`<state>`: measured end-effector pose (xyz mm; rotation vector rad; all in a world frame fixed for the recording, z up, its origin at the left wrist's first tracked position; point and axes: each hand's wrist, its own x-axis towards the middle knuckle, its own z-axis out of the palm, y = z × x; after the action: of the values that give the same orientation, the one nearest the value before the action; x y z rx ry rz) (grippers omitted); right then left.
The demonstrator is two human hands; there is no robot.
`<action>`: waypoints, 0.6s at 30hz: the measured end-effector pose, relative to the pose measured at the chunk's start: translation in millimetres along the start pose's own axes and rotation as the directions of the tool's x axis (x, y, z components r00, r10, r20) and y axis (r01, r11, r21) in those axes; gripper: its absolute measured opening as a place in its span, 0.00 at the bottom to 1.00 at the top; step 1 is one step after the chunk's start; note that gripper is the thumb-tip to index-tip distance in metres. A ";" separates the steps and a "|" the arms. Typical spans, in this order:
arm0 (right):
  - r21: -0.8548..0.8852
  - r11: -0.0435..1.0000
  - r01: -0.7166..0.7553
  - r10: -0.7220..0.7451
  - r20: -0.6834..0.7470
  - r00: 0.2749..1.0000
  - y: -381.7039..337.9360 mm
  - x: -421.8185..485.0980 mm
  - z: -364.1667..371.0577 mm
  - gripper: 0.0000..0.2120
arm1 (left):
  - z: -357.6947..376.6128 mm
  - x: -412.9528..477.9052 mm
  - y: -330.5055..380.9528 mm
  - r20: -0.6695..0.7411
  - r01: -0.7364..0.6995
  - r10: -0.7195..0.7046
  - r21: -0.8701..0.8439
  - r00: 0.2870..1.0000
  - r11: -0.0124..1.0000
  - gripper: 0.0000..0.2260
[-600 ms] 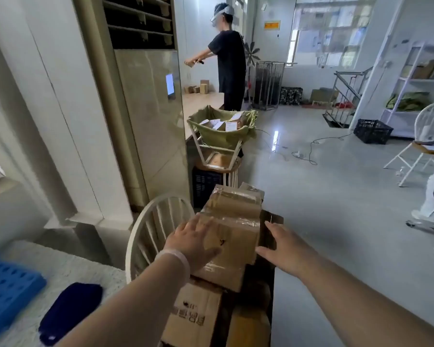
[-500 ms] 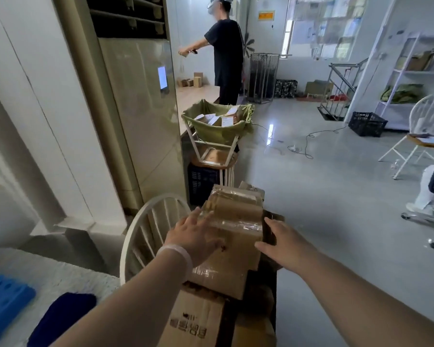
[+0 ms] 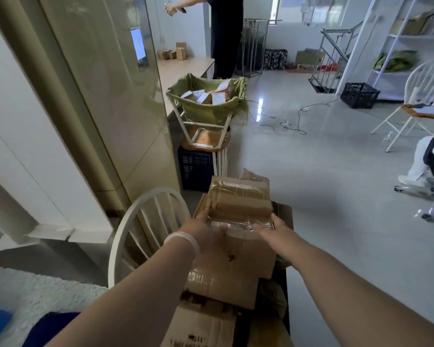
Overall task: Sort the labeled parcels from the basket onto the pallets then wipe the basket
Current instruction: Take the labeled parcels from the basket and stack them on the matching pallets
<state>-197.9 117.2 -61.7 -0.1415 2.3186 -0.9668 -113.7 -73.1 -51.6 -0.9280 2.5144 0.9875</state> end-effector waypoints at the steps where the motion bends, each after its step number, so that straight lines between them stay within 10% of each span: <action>1: 0.006 1.000 -0.018 0.018 0.018 1.000 1.3 0.1 2.6 0.40 | 1.0 -0.2 0.3 -0.010 -0.003 0.003 -0.011 1.000 1.000 0.35; 18: 0.032 0.998 0.058 -0.060 0.057 0.997 15.4 -69.7 -17.4 0.55 | 17.8 -97.1 3.1 -0.148 0.038 -0.077 -0.249 0.986 0.968 0.49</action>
<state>-149.8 161.3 -27.7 -0.2238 2.2574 -1.0129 -42.2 -14.1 -17.5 -1.1865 2.5118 1.2756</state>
